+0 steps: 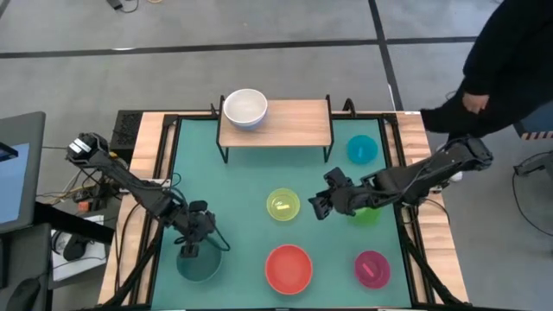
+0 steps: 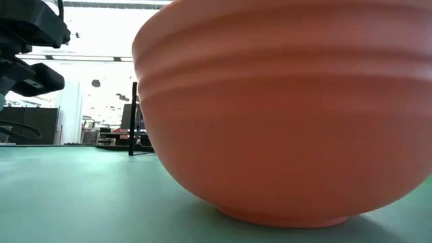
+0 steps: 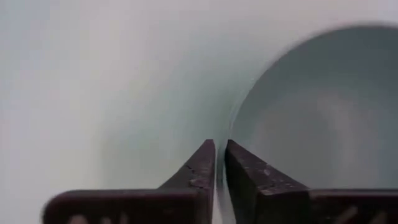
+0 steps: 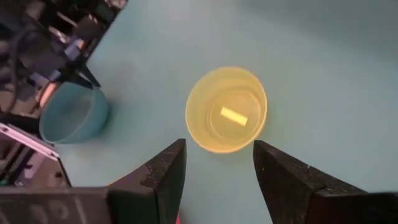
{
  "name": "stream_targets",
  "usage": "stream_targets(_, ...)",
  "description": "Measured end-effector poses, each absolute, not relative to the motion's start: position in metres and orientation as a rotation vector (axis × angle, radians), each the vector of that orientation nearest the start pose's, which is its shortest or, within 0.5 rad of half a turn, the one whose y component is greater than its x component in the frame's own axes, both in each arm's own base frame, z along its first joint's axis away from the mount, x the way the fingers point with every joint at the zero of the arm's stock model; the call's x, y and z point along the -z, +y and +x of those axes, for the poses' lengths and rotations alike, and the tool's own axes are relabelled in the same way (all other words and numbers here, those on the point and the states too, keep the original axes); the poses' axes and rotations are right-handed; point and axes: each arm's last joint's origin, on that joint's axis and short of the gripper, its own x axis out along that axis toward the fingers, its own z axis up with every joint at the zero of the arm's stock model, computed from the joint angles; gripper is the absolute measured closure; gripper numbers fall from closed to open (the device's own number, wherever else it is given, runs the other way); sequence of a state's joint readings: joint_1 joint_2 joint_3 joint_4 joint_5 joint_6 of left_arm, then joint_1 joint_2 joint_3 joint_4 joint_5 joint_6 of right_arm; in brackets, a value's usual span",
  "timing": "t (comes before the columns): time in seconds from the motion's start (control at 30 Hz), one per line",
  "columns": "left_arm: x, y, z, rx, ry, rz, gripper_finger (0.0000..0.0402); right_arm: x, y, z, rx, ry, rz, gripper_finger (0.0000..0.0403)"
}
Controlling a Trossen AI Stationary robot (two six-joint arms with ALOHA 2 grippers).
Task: Place and stack bowls onto a shelf
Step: Stack the green bowl on top of the white bowl on the shelf
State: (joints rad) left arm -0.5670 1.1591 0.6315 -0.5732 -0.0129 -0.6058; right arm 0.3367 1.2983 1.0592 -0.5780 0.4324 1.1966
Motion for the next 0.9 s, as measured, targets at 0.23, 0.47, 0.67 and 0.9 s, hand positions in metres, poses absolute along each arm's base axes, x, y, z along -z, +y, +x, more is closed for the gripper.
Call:
stream_targets(0.23,-0.189,-0.102,0.173,0.139,1.169,-0.272,0.0399,-0.301,0.068,0.242,0.525,0.56,0.806,0.0192)
stream_targets(0.47,-0.214,-0.097,0.18,0.124,1.069,-0.303,0.0401,-0.309,0.062,0.221,0.554,0.588,0.757,0.0192)
stream_targets(0.67,-0.245,-0.084,0.177,0.091,0.963,-0.271,0.0401,-0.309,0.064,0.216,0.552,0.612,0.742,0.0192)
stream_targets(0.9,-0.287,-0.054,0.176,-0.078,0.725,-0.218,0.0401,-0.298,0.08,0.238,0.508,0.596,0.796,0.0192)
